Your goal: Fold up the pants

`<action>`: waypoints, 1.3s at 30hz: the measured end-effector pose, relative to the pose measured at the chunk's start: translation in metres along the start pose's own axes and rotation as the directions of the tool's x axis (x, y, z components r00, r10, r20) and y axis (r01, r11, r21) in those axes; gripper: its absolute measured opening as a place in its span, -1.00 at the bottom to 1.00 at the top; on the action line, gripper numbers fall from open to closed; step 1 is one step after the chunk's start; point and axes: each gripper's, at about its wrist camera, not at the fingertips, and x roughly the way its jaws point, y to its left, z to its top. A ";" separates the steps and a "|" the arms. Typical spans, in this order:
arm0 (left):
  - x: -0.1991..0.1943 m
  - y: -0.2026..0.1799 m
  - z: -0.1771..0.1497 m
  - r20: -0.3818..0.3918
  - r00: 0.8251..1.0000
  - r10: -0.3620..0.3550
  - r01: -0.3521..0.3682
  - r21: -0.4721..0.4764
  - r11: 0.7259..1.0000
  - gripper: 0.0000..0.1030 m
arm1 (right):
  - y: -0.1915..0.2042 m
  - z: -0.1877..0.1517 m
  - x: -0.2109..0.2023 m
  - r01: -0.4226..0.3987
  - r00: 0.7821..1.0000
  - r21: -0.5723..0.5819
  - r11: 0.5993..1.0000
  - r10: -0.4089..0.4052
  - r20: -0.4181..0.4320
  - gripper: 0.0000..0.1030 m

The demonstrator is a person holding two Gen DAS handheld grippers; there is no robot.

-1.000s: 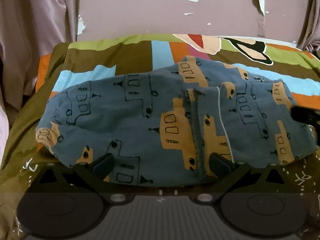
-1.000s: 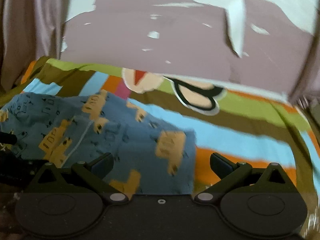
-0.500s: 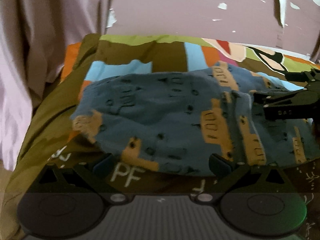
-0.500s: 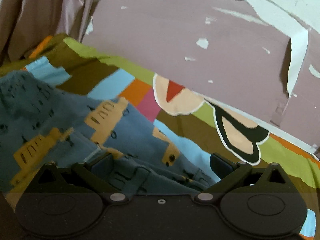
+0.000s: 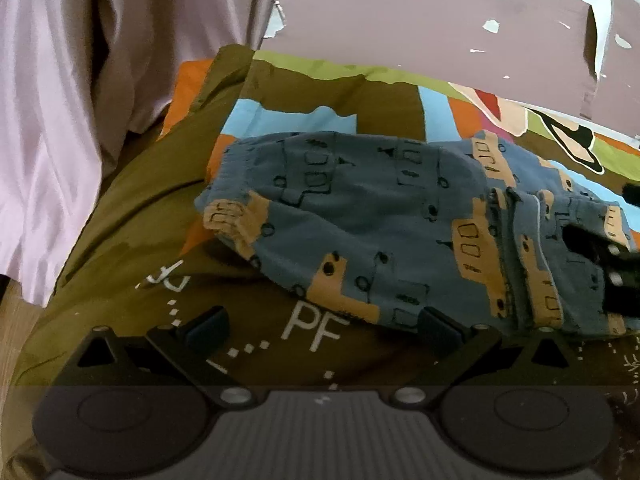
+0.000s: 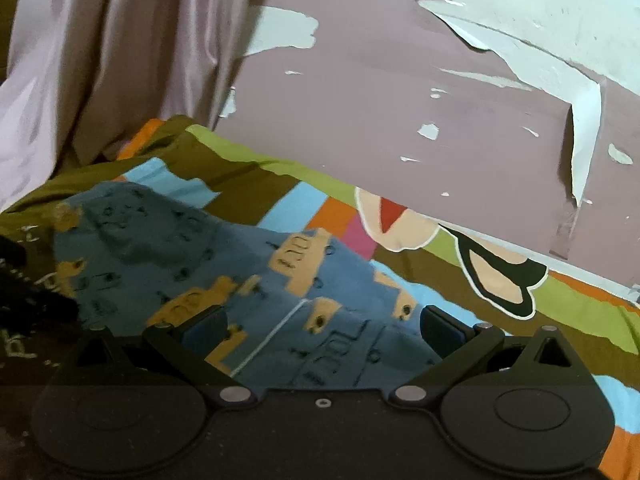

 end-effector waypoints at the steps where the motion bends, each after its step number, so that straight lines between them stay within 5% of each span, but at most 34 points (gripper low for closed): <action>1: 0.000 0.002 -0.001 0.001 1.000 0.004 -0.004 -0.002 1.000 0.99 | 0.003 -0.002 -0.003 -0.003 1.000 -0.003 1.000 0.003 0.003 0.99; 8: 0.002 0.025 -0.015 0.026 0.998 0.058 -0.058 -0.027 0.998 0.99 | 0.022 -0.011 -0.003 -0.004 1.000 -0.065 0.998 0.005 0.013 0.99; 24: 0.007 0.067 0.008 0.244 0.968 -0.066 0.106 -0.156 0.982 0.99 | 0.009 -0.031 0.006 -0.010 1.000 0.015 1.000 0.010 -0.002 0.99; 34: 0.040 0.092 0.030 0.215 0.972 -0.090 0.141 -0.236 0.961 0.80 | 0.005 -0.036 0.008 -0.020 1.000 0.048 0.999 0.020 -0.001 0.99; 39: 0.054 0.104 0.032 0.158 0.981 -0.109 0.154 -0.303 0.940 0.54 | 0.005 -0.039 0.008 -0.023 1.000 0.062 0.998 0.023 -0.002 0.99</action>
